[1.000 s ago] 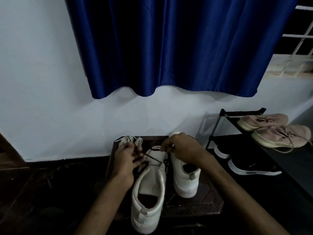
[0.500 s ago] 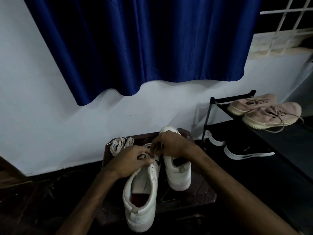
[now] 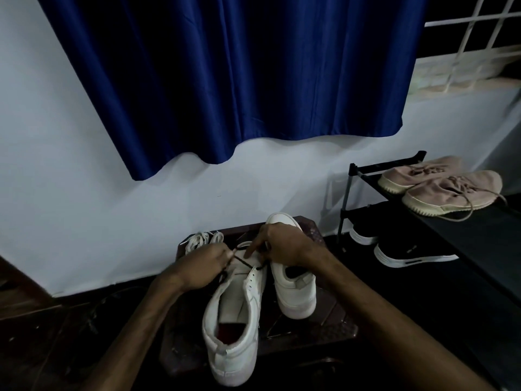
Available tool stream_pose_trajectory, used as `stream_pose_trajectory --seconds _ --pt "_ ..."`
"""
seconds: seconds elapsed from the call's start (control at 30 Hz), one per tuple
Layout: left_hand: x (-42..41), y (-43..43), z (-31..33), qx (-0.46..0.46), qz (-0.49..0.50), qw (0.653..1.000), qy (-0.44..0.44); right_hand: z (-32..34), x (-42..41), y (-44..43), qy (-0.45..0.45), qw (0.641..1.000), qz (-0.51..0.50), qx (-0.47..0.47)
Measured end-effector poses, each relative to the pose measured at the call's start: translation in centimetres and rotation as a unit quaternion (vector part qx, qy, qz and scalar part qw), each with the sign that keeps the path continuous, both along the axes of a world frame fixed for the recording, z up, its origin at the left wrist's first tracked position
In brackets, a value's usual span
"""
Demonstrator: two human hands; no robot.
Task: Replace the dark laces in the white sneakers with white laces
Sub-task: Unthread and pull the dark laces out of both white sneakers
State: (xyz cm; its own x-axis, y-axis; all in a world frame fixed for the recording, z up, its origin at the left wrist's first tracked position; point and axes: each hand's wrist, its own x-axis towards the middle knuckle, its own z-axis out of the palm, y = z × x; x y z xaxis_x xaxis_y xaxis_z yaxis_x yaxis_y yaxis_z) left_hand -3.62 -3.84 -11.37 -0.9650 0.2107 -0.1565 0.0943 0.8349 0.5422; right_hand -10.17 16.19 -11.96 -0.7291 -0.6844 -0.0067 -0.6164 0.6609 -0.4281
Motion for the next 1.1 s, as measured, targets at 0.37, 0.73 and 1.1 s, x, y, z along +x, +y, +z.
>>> stream_pose_trajectory --seconds 0.37,0.73,1.1 --pt "0.6 -1.1 1.1 0.043 0.017 0.998 0.037 0.3 0.2 0.0 0.003 1.000 -0.002 -0.015" --pt "1.1 -0.4 1.1 0.131 0.100 0.971 0.173 0.8 0.5 0.1 -0.003 1.000 -0.006 -0.010" --pt "3.2 -2.2 4.4 0.742 0.206 0.616 0.167 0.8 0.6 0.0 0.010 1.000 -0.004 -0.010"
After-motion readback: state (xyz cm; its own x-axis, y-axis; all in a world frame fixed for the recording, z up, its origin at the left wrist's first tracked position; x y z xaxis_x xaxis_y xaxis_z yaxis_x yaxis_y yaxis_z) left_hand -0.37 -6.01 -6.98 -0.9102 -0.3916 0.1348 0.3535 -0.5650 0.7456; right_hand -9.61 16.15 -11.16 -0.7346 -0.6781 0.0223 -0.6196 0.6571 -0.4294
